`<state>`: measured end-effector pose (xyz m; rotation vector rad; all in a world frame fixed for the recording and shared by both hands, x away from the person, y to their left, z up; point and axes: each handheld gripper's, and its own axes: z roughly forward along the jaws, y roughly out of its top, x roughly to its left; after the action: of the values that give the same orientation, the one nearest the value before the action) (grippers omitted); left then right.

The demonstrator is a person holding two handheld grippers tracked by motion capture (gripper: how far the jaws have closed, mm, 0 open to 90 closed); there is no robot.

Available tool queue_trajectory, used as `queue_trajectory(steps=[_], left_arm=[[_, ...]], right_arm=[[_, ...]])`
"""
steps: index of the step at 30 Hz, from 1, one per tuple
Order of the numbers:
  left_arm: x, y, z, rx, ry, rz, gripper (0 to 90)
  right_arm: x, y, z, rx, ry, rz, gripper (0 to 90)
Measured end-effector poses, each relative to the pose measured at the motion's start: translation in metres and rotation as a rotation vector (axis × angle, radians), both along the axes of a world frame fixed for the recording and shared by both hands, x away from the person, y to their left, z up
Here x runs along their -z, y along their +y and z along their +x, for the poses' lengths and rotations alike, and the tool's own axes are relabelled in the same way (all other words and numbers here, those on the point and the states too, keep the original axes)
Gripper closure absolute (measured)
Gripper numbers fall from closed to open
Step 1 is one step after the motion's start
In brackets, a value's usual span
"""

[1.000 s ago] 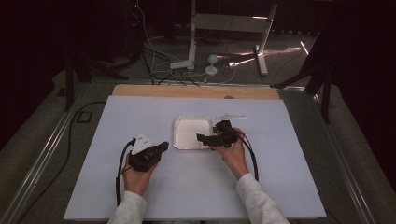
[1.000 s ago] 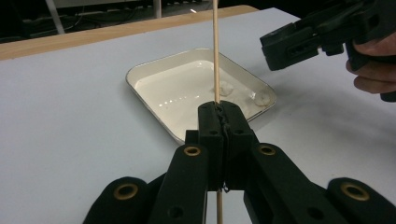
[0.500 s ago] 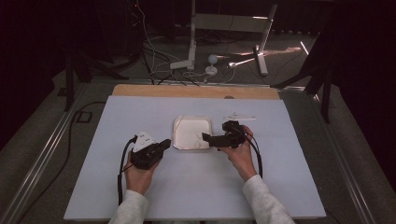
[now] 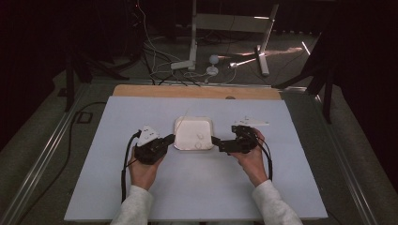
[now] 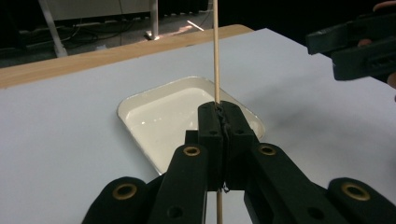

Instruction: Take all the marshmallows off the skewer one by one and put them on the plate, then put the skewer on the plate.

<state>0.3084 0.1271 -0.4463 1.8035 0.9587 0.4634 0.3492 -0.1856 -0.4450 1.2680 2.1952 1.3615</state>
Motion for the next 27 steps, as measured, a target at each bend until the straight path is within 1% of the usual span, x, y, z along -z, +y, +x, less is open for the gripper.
queue_trajectory(steps=[7,14,27], left_arm=[[-0.003,-0.007,0.007,-0.007,0.004,-0.002,89.2],[-0.003,-0.016,0.014,-0.006,0.011,-0.007,89.2],[0.002,-0.031,0.030,-0.011,0.044,0.018,89.2]], right_arm=[[-0.003,-0.012,-0.007,0.012,-0.018,0.008,0.0],[-0.003,-0.024,-0.012,0.024,-0.023,0.005,0.0],[0.002,-0.046,-0.025,0.039,-0.036,0.003,0.0]])
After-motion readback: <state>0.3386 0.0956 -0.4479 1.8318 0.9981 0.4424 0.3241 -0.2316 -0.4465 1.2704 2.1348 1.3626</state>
